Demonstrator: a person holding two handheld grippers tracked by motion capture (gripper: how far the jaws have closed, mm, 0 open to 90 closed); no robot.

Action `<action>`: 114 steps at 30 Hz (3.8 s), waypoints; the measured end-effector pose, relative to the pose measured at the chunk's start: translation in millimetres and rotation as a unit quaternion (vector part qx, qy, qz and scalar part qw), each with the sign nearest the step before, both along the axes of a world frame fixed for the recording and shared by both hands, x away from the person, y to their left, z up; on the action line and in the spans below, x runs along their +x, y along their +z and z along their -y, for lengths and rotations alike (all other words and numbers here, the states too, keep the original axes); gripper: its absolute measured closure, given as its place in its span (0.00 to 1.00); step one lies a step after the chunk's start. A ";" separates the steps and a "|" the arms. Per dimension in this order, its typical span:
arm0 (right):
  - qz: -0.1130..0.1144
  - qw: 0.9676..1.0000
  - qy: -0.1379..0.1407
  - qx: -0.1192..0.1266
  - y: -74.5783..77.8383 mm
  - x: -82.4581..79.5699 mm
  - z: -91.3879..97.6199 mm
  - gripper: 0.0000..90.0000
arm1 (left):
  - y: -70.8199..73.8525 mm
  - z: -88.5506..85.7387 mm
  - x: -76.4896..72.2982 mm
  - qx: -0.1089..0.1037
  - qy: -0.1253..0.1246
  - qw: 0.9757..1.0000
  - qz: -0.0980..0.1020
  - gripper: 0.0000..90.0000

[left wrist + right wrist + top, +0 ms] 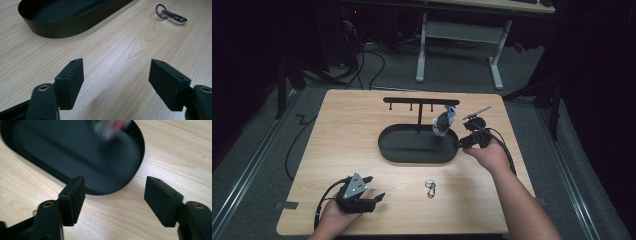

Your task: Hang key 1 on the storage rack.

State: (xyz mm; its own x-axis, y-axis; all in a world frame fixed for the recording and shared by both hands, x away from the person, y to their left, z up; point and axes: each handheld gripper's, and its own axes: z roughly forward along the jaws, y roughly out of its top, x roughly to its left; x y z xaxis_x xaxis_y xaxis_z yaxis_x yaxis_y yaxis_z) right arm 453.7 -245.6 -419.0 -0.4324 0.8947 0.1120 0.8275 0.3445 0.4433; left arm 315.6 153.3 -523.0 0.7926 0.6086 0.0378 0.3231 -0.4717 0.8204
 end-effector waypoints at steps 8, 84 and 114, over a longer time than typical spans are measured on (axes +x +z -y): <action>0.033 0.999 0.035 -0.020 4.7 -38.7 -7.3 0.45 | -0.1 -1.0 2.5 -0.005 0.003 1.000 -0.002 0.32; 0.163 0.986 0.028 0.025 -95.4 -189.6 32.3 0.94 | 2.4 4.7 -5.1 0.001 -0.006 1.000 0.008 0.33; 0.119 0.992 -0.010 0.027 -85.7 -182.2 56.6 0.77 | 2.5 2.9 -5.7 0.004 -0.005 1.000 0.009 0.33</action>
State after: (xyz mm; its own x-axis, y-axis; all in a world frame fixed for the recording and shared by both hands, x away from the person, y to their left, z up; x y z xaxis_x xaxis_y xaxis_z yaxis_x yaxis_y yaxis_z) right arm 271.5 -302.3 -504.7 -0.4338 0.8992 0.0570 0.7034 0.2984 0.6451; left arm 309.9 150.4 -520.5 0.7978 0.6002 0.0571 0.3030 -0.4811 0.8226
